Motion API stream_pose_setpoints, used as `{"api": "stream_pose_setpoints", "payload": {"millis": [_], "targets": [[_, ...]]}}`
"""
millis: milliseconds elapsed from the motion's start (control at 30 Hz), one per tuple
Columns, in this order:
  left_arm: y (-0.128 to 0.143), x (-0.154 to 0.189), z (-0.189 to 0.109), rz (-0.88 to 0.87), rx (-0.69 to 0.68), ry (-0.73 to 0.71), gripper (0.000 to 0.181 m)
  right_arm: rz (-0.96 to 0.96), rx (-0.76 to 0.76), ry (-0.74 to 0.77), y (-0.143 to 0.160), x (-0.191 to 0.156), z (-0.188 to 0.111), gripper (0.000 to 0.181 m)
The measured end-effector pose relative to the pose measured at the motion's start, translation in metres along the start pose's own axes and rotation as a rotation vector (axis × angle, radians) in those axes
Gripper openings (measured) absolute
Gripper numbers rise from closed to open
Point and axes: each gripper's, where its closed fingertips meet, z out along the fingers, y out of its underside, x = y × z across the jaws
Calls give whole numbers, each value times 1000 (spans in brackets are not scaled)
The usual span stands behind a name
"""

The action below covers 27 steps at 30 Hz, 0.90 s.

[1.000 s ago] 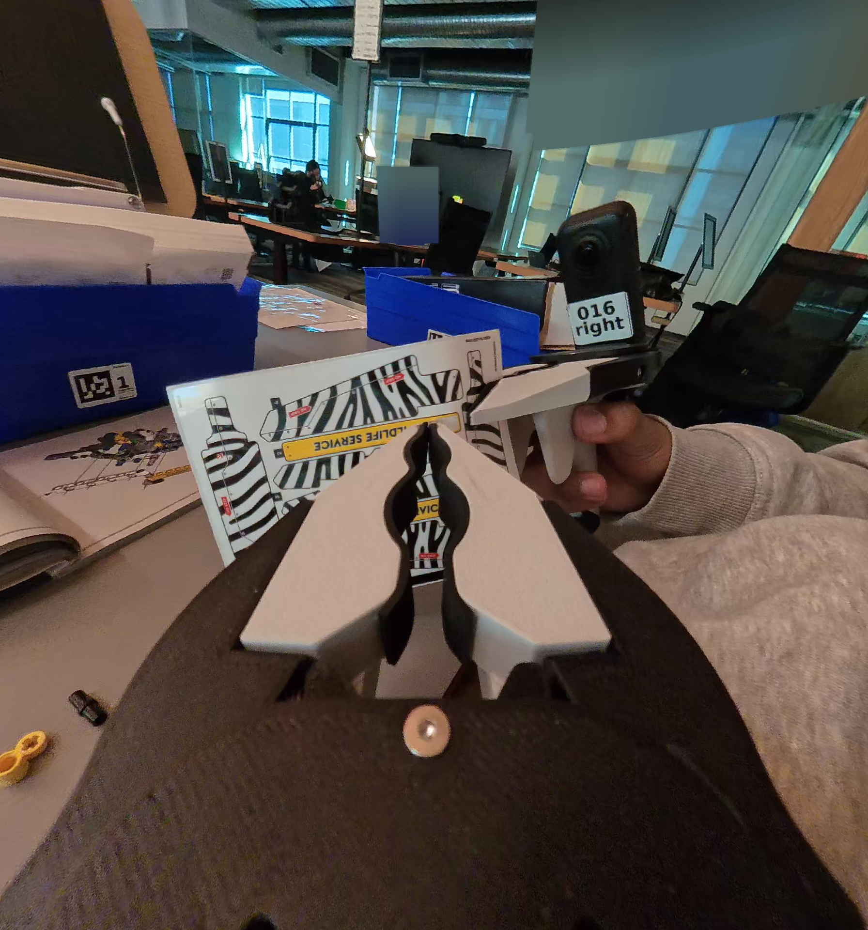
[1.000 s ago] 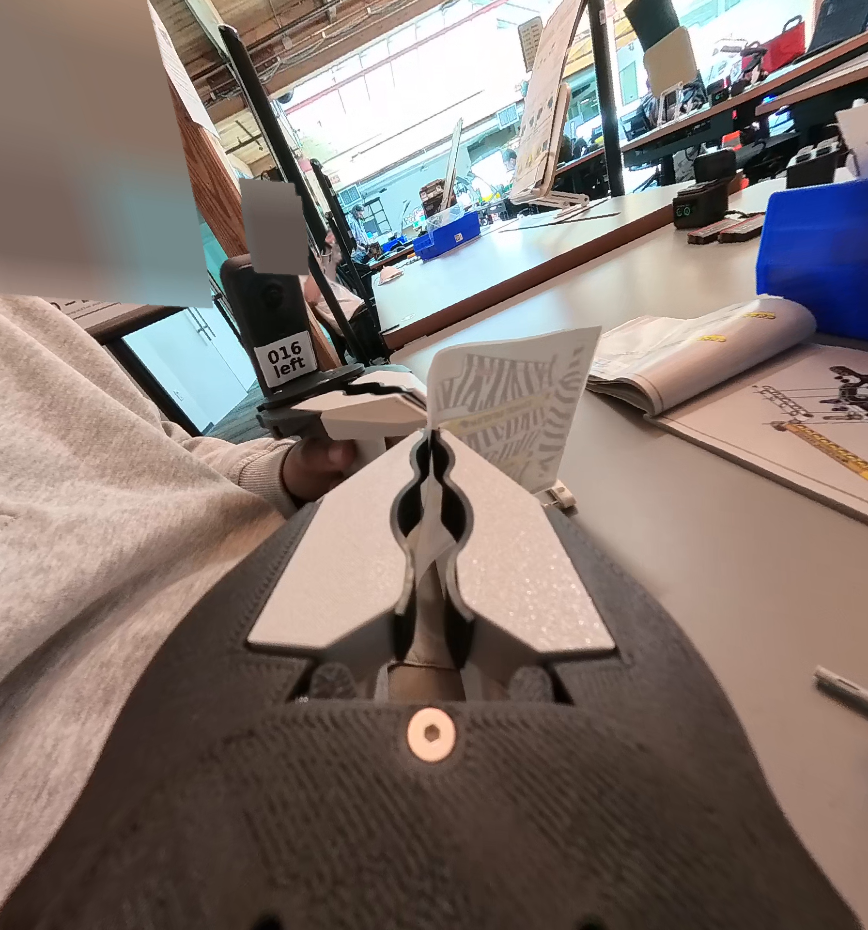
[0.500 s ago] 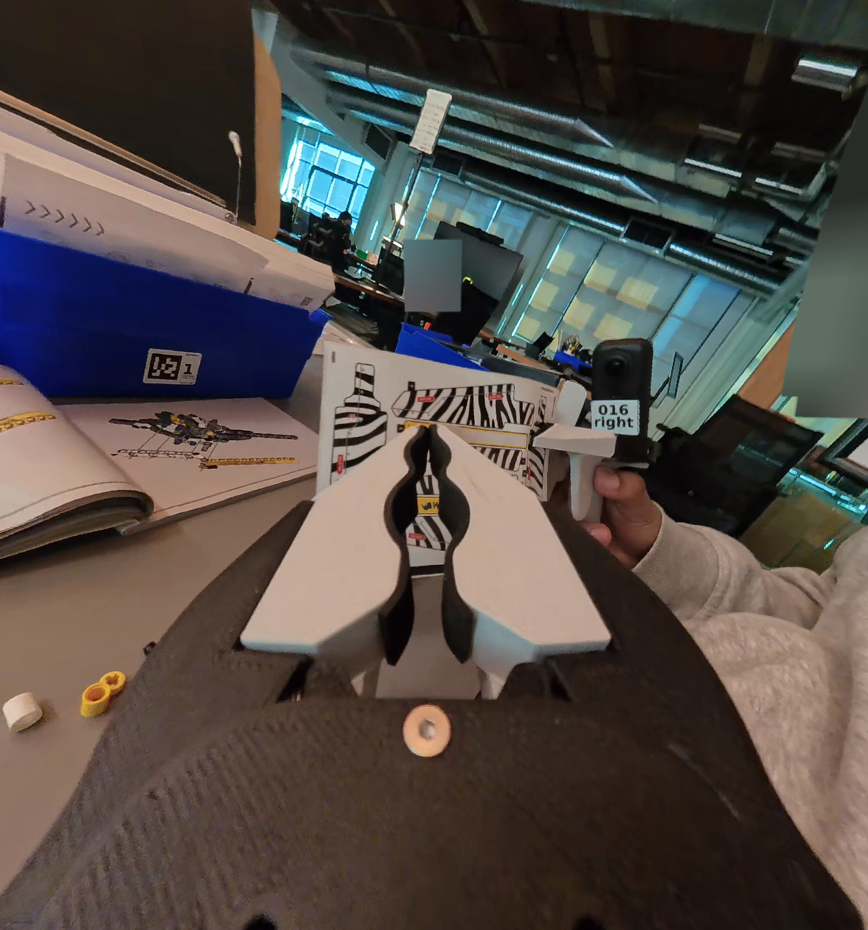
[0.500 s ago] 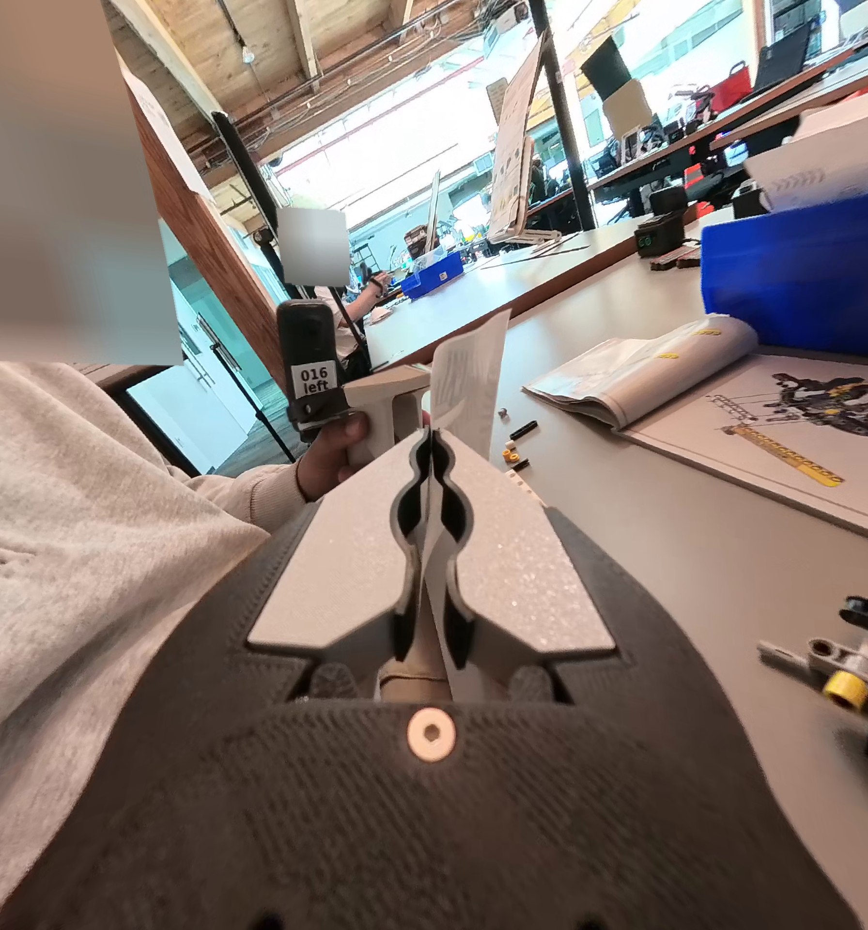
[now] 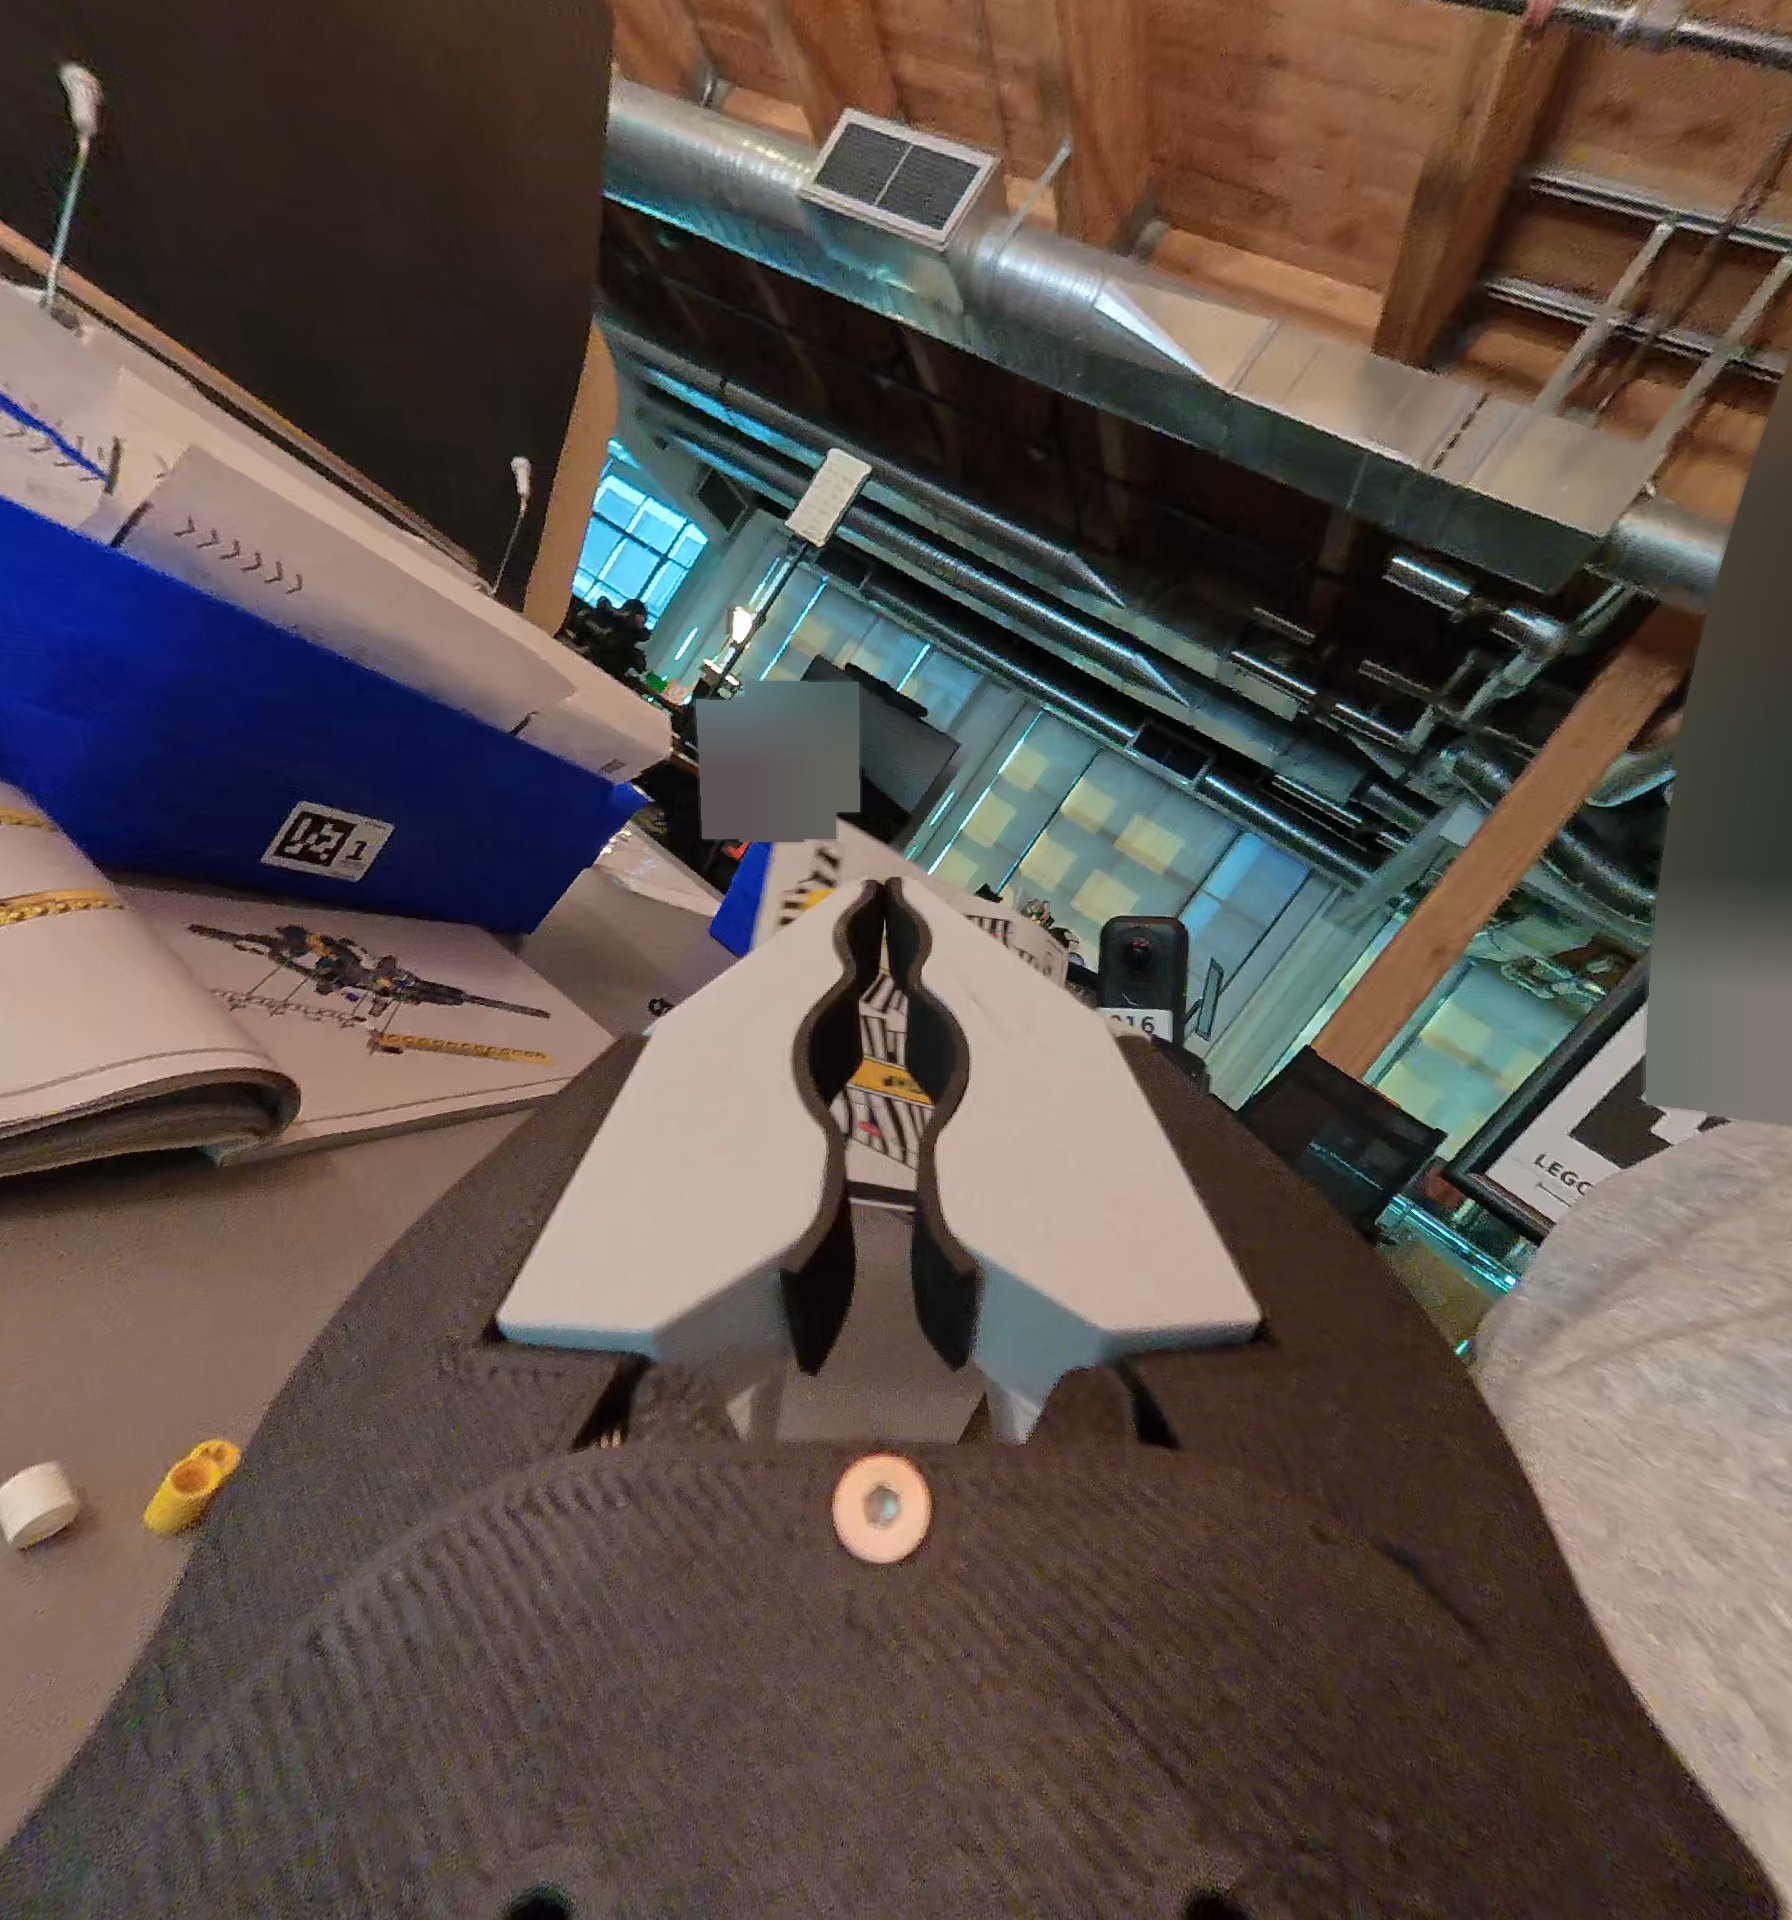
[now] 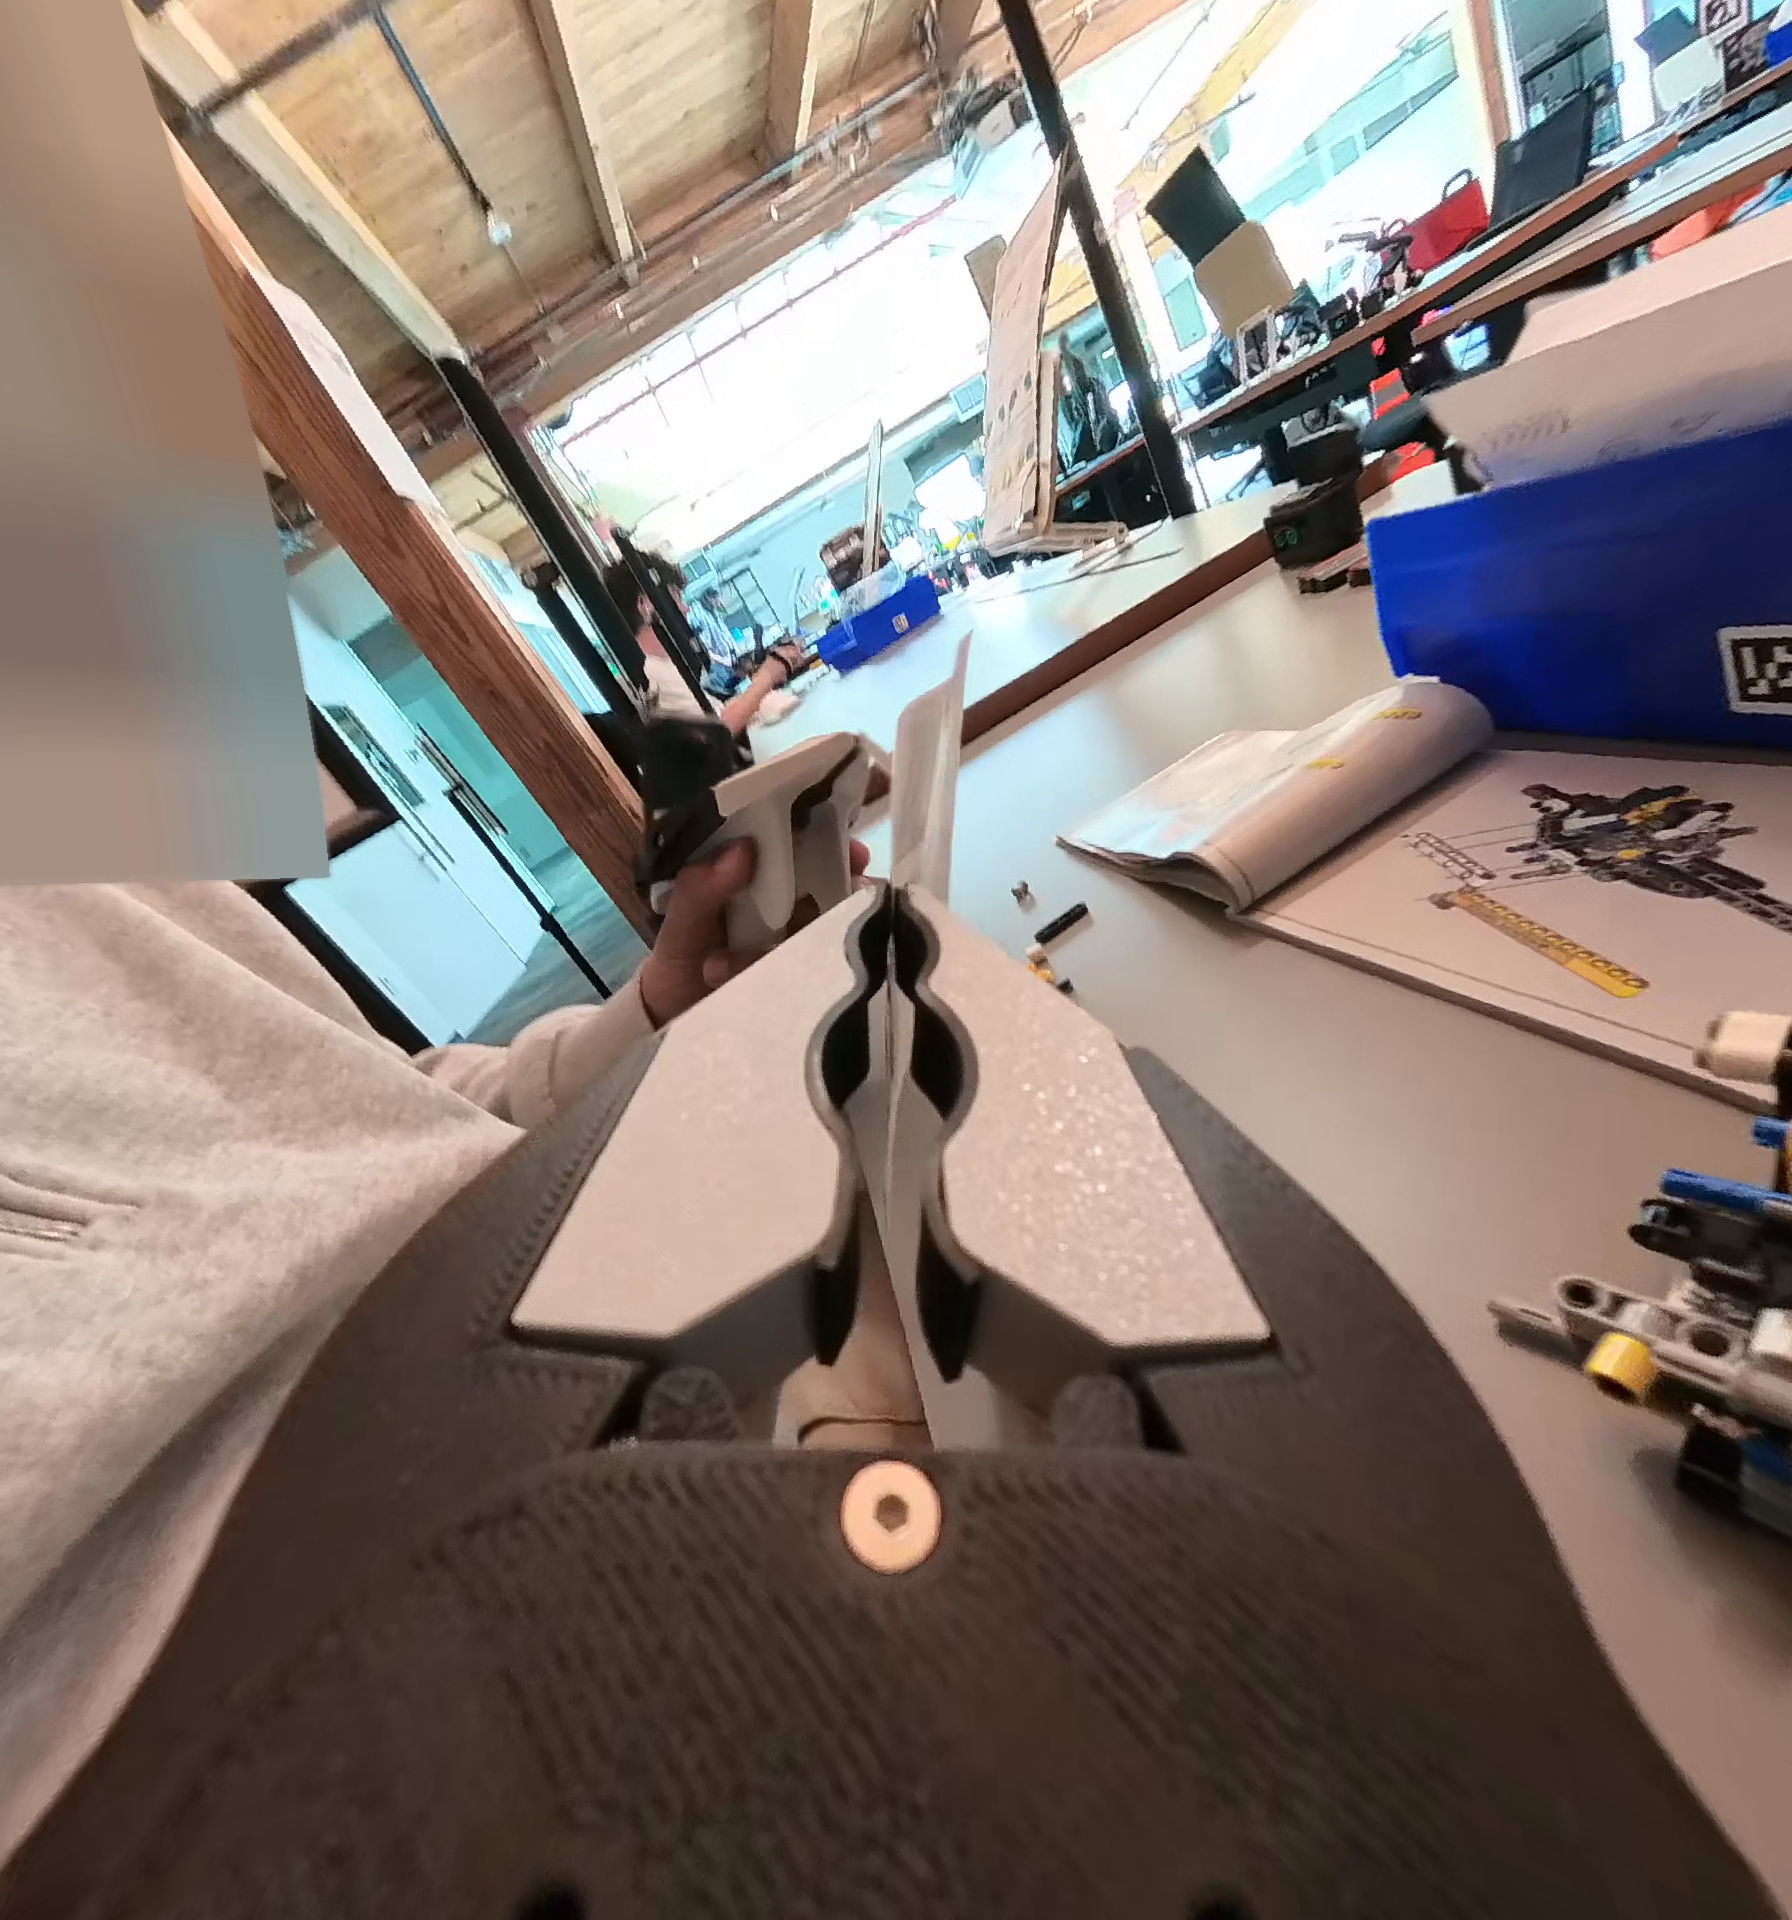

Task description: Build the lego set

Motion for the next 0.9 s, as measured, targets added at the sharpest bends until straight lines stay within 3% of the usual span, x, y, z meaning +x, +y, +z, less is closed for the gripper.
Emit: {"api": "stream_pose_setpoints", "payload": {"millis": [233,400,633,767,900], "targets": [[-1,6,0,16,8,23,0,6,67,8,-21,5,-16,0],[-1,6,0,27,8,17,0,-18,191,27,-66,6,-41,0],[5,7,3,56,-16,14,0,-64,379,373,-129,62,-117,0],[8,7,4,79,-30,9,0,-54,383,526,-133,95,-138,0],[12,7,5,88,-46,10,0,34,346,618,-110,130,-143,0]]}}
